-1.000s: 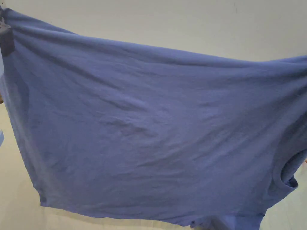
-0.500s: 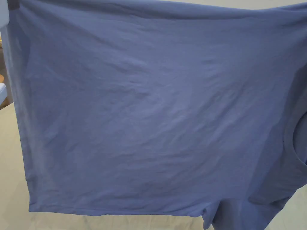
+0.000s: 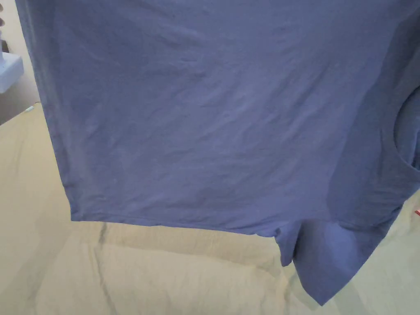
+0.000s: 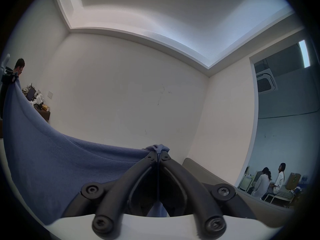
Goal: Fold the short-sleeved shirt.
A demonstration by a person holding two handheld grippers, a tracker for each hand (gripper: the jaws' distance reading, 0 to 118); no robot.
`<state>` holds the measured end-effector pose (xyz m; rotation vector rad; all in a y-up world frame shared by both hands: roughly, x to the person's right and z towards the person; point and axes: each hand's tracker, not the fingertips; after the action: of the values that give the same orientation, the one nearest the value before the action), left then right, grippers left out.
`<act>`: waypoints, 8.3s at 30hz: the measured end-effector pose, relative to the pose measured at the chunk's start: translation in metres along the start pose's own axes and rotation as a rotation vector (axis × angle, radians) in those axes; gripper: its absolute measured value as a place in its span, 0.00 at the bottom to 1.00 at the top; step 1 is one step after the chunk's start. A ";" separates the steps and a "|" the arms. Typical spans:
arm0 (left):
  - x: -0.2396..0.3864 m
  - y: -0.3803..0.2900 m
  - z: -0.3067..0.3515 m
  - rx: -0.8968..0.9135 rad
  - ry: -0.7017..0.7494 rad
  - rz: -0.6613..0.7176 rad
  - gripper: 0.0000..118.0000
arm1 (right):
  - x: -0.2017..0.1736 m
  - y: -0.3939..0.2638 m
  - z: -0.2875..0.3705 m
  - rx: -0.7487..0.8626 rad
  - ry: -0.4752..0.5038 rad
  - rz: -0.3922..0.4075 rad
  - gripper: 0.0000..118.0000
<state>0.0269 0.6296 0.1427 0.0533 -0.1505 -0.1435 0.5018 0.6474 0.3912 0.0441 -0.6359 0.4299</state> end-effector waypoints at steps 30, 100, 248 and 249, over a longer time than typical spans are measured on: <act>0.070 -0.204 -0.109 -0.339 -0.080 -0.039 0.00 | -0.110 -0.215 -0.100 -0.337 0.196 0.101 0.03; 0.100 -0.212 0.303 -0.005 -0.151 0.007 0.17 | -0.147 -0.148 0.289 -0.234 0.283 -0.128 0.78; 0.098 -0.281 0.221 -0.272 -0.187 -0.095 0.00 | -0.168 -0.238 0.209 -0.453 0.347 -0.062 0.02; 0.097 -0.286 0.219 -0.300 -0.194 -0.091 0.00 | -0.168 -0.240 0.210 -0.457 0.349 -0.066 0.02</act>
<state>0.0488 0.3239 0.3548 -0.2536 -0.3188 -0.2612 0.3584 0.3301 0.4839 -0.4349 -0.3745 0.2126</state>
